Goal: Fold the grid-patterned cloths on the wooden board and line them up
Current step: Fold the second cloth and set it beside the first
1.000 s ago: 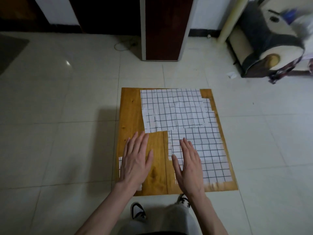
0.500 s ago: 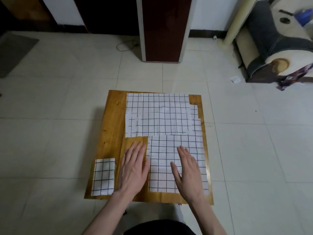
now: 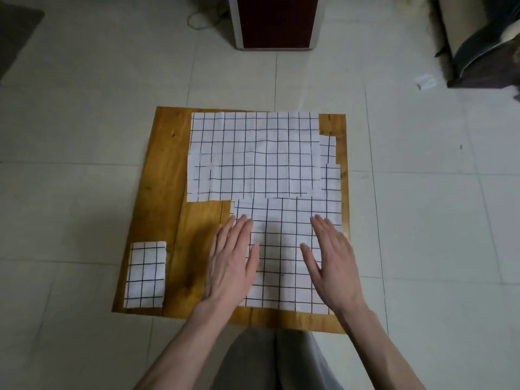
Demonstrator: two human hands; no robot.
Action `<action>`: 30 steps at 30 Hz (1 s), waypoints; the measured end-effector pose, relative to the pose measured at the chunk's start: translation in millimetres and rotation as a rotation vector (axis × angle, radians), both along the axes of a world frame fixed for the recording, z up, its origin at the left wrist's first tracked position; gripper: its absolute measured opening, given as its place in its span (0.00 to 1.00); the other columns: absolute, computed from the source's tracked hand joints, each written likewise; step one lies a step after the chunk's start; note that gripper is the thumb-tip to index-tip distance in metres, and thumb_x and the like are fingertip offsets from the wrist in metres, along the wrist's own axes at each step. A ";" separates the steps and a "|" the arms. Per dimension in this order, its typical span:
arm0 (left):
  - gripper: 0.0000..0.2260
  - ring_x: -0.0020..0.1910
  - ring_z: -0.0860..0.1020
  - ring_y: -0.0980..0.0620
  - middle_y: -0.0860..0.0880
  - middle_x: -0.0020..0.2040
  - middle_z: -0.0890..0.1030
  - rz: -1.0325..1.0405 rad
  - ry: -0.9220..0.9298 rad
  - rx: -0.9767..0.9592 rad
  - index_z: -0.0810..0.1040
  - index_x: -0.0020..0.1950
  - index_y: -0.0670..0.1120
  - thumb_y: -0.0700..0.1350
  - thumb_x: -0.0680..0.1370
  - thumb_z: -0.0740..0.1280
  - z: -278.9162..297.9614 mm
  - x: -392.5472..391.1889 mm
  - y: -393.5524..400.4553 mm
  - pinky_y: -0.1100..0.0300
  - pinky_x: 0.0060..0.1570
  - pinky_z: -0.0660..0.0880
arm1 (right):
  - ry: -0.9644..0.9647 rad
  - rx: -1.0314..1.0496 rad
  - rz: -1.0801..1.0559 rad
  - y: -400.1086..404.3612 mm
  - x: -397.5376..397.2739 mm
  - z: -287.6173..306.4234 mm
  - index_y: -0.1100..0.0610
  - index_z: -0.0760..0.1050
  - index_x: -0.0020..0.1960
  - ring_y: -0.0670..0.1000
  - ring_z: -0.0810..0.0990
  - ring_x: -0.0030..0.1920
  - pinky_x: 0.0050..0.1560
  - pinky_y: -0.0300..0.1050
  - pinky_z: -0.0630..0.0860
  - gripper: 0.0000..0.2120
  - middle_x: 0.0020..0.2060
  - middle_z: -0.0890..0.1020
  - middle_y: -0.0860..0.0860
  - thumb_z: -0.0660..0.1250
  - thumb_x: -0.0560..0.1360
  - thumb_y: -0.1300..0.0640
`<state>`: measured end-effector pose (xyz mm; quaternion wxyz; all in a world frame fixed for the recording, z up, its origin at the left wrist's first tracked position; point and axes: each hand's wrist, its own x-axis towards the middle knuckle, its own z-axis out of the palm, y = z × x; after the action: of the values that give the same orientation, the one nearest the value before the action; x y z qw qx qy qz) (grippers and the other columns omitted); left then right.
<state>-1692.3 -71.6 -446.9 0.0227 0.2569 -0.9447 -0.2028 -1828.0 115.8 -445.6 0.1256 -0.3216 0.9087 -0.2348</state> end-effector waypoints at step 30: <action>0.10 0.66 0.79 0.44 0.48 0.65 0.83 -0.233 0.203 -0.119 0.86 0.61 0.43 0.40 0.80 0.74 -214.5 -54.3 -19.6 0.44 0.64 0.75 | 0.251 -0.104 0.180 -4.2 -55.4 -213.1 0.55 0.85 0.58 0.55 0.79 0.66 0.66 0.53 0.71 0.08 0.68 0.81 0.50 0.70 0.81 0.56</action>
<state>-1746.6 -91.2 -661.4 0.1097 0.1222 -0.9712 -0.1727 -1883.4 111.6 -658.7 0.0147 -0.4347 0.8714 -0.2271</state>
